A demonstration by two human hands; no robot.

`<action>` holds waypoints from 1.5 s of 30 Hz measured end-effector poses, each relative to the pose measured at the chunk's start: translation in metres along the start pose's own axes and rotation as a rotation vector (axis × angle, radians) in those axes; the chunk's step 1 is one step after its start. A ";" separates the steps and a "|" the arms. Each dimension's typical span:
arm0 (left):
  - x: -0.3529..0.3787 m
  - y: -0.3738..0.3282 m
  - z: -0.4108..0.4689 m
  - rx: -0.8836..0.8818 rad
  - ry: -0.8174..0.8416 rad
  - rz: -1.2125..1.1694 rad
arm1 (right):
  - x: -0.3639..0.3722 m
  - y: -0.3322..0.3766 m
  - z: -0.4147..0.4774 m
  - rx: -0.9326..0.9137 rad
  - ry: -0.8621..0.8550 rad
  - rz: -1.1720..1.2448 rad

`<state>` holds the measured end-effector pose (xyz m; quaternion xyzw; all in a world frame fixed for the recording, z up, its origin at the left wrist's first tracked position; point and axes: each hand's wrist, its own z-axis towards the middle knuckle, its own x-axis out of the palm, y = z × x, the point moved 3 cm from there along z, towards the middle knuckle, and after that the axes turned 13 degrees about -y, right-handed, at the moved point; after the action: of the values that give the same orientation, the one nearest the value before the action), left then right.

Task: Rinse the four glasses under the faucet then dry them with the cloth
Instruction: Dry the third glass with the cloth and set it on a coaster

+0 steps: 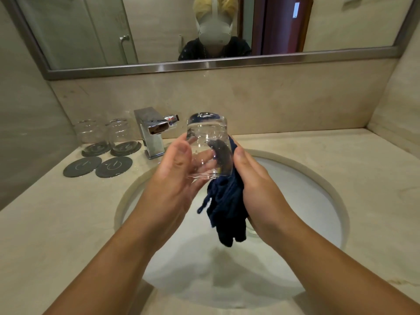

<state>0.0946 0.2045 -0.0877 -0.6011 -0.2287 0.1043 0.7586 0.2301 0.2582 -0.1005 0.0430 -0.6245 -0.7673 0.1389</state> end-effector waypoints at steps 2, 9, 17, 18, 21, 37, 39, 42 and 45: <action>-0.003 0.002 0.003 0.029 -0.012 0.101 | 0.001 -0.002 0.000 0.014 -0.008 0.010; -0.019 0.005 0.014 0.115 -0.137 0.157 | 0.002 0.000 -0.004 -0.096 -0.009 -0.116; -0.014 0.000 0.005 0.037 -0.150 0.053 | 0.004 0.002 -0.006 -0.219 0.027 -0.200; -0.014 0.000 0.005 0.014 -0.127 0.024 | 0.003 0.003 -0.006 -0.196 0.020 -0.173; -0.011 0.003 0.006 -0.049 -0.070 -0.052 | 0.001 0.003 -0.003 -0.156 0.003 -0.102; -0.013 0.003 0.007 -0.008 -0.136 0.034 | 0.005 0.003 -0.008 -0.195 0.036 -0.208; -0.009 0.002 0.004 -0.042 -0.128 -0.049 | 0.003 0.003 -0.006 -0.112 0.025 -0.127; -0.005 0.004 0.003 -0.058 -0.082 -0.079 | 0.002 0.001 -0.005 -0.037 0.012 -0.031; -0.005 0.006 0.005 -0.051 -0.039 -0.020 | 0.002 -0.003 -0.003 -0.056 0.001 -0.049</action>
<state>0.0885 0.2081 -0.0933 -0.6156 -0.2520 0.1026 0.7396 0.2285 0.2551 -0.1038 0.0548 -0.6014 -0.7877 0.1217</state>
